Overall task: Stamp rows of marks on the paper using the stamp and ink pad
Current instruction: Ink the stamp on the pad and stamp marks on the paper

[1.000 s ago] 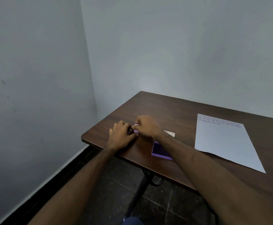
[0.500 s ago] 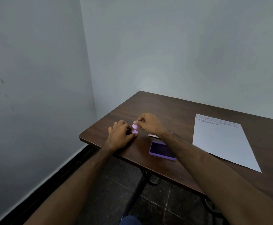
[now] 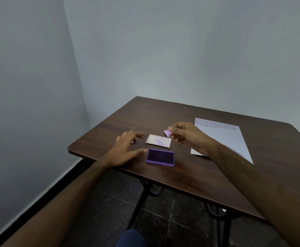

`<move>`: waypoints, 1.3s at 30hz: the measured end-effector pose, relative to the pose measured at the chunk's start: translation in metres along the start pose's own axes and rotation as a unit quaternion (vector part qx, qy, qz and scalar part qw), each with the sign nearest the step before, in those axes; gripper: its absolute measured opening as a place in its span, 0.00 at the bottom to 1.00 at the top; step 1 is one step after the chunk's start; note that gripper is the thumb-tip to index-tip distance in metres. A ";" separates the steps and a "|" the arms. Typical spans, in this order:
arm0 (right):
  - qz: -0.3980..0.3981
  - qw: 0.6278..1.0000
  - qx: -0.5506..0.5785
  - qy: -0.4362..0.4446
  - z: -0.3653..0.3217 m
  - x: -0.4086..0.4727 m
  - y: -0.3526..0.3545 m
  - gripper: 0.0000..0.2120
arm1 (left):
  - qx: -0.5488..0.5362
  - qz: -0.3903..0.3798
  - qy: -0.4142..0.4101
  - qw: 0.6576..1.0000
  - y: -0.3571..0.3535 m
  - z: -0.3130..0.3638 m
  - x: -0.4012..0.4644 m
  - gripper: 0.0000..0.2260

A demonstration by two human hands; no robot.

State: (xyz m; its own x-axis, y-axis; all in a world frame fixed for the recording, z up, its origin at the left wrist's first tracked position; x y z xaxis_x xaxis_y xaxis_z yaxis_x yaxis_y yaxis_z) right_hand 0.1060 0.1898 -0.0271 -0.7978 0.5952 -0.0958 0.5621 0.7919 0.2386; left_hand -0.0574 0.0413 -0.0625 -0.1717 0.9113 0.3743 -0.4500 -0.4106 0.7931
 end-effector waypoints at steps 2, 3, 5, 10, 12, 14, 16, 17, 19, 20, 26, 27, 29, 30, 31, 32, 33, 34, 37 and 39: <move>-0.005 0.993 -0.113 0.026 -0.004 -0.009 -0.001 0.10 | 0.010 -0.051 -0.009 0.999 -0.017 0.015 0.004 0.32; -0.009 0.983 -0.178 0.043 -0.008 -0.012 -0.004 0.10 | 0.021 -0.068 -0.017 0.997 -0.024 0.021 0.007 0.34; -0.012 0.940 -0.328 0.090 -0.018 -0.017 -0.015 0.08 | 0.035 -0.085 -0.031 0.995 -0.032 0.026 0.009 0.34; -0.065 0.856 -0.492 0.145 -0.024 -0.018 -0.055 0.08 | 0.042 -0.079 -0.030 0.996 -0.031 0.024 0.006 0.28; -0.085 0.840 -0.512 0.157 -0.027 -0.017 -0.068 0.06 | 0.037 -0.079 -0.025 0.996 -0.031 0.025 0.007 0.26; -0.101 0.821 -0.536 0.171 -0.030 -0.016 -0.079 0.05 | 0.026 -0.076 -0.020 0.997 -0.030 0.026 0.007 0.24; -0.122 0.805 -0.552 0.179 -0.031 -0.015 -0.090 0.05 | 0.019 -0.068 -0.019 0.997 -0.028 0.028 0.007 0.22; -0.134 0.798 -0.558 0.183 -0.030 -0.015 -0.096 0.04 | 0.017 -0.065 -0.018 0.998 -0.027 0.028 0.006 0.22; -0.150 0.785 -0.569 0.191 -0.029 -0.014 -0.104 0.02 | 0.012 -0.064 -0.016 0.998 -0.026 0.030 0.006 0.22; -0.155 0.782 -0.573 0.192 -0.029 -0.013 -0.107 0.01 | 0.010 -0.066 -0.016 0.998 -0.026 0.031 0.006 0.22; -0.163 0.774 -0.585 0.181 -0.025 -0.007 -0.112 0.02 | 0.001 -0.065 -0.012 0.998 -0.024 0.034 0.006 0.22; -0.159 0.773 -0.586 0.183 -0.025 -0.006 -0.112 0.03 | 0.002 -0.062 -0.012 0.998 -0.023 0.034 0.006 0.22; -0.155 0.774 -0.585 0.185 -0.024 -0.007 -0.112 0.03 | 0.006 -0.058 -0.013 0.998 -0.023 0.035 0.006 0.22; -0.157 0.776 -0.582 0.184 -0.023 -0.007 -0.112 0.01 | 0.007 -0.059 -0.012 0.998 -0.022 0.035 0.006 0.22; -0.160 0.779 -0.579 0.181 -0.023 -0.007 -0.112 0.02 | 0.007 -0.061 -0.011 0.998 -0.022 0.035 0.006 0.21; -0.164 0.779 -0.579 0.179 -0.022 -0.007 -0.112 0.04 | 0.007 -0.065 -0.009 0.998 -0.022 0.035 0.005 0.21; -0.168 0.778 -0.579 0.178 -0.023 -0.008 -0.113 0.05 | 0.007 -0.067 -0.008 0.998 -0.022 0.035 0.005 0.21; -0.170 0.776 -0.580 0.180 -0.023 -0.008 -0.114 0.06 | 0.008 -0.069 -0.007 0.998 -0.023 0.034 0.005 0.21; -0.167 0.778 -0.579 0.178 -0.023 -0.007 -0.113 0.05 | 0.015 -0.067 -0.006 0.998 -0.023 0.033 0.005 0.23; -0.164 0.776 -0.581 0.181 -0.023 -0.006 -0.113 0.05 | 0.020 -0.067 -0.008 0.998 -0.024 0.033 0.005 0.22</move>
State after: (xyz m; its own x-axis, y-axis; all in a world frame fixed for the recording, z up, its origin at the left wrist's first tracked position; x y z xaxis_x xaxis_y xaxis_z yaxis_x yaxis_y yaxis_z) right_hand 0.0416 0.0935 -0.0311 -0.9837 0.1441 -0.1077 -0.0924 0.1087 0.9898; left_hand -0.0186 0.0545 -0.0635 -0.0983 0.9574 0.2716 -0.4325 -0.2869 0.8548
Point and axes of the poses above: each hand's wrist, its own x-axis towards the middle knuckle, its own y-axis out of the back of the hand, z = x × y, the point moved 9 cm from there along x, towards the middle knuckle, and after that the axes turned 4 degrees about -y, right-handed, at the moved point
